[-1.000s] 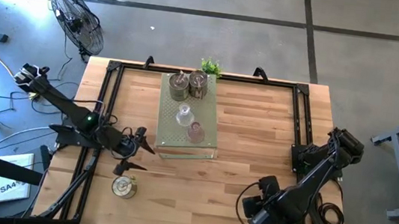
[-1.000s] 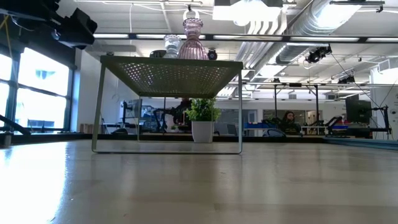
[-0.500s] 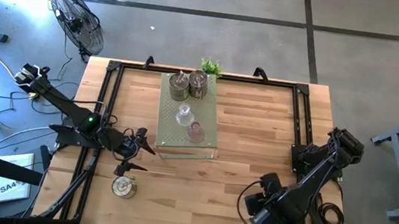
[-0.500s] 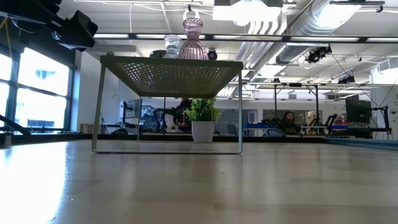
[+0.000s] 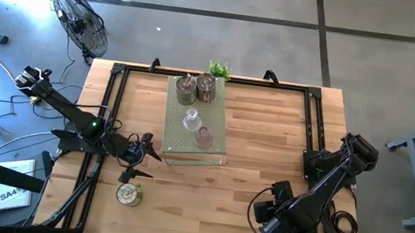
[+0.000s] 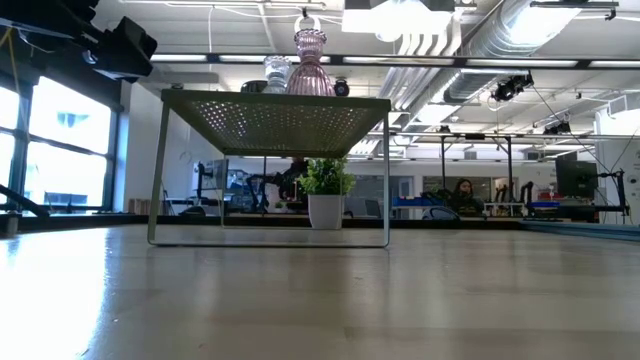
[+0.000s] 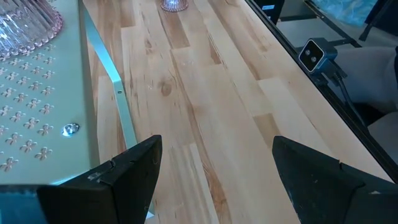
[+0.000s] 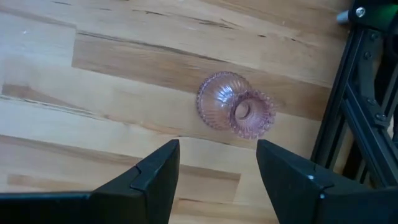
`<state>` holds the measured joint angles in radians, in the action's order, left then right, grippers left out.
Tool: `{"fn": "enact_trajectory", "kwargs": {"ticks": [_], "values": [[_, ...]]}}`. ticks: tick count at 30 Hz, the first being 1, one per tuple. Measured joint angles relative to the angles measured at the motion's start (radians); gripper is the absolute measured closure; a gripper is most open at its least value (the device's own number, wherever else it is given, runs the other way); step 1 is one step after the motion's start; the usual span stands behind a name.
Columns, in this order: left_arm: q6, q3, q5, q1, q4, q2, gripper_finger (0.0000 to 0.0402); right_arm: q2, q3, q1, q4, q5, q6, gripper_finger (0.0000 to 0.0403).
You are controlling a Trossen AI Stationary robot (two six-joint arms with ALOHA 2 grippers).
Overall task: Pick & Place candle stick holders
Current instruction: Put the pink candle holder on the shelf
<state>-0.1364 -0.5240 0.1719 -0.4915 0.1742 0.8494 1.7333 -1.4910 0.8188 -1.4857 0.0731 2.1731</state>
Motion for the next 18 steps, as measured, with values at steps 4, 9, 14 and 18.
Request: {"fn": "enact_trajectory", "kwargs": {"ticks": [4, 9, 14, 18], "values": [[0.000, 0.000, -0.002, 0.000, 0.000, 0.000, 0.0101, 0.010, 0.002, 0.000, -0.002, -0.020, -0.003, 0.0194], [0.000, 0.000, -0.011, 0.000, 0.001, 0.000, 0.0101, 0.022, 0.002, 0.000, 0.000, -0.005, -0.016, 0.0194], [0.002, 0.000, -0.012, 0.000, 0.000, 0.000, 0.0101, 0.023, 0.002, 0.000, -0.016, 0.043, -0.065, 0.0194], [0.005, 0.000, -0.013, 0.000, 0.000, 0.000, 0.0101, 0.023, 0.002, 0.000, -0.014, 0.033, -0.060, 0.0194]]}}
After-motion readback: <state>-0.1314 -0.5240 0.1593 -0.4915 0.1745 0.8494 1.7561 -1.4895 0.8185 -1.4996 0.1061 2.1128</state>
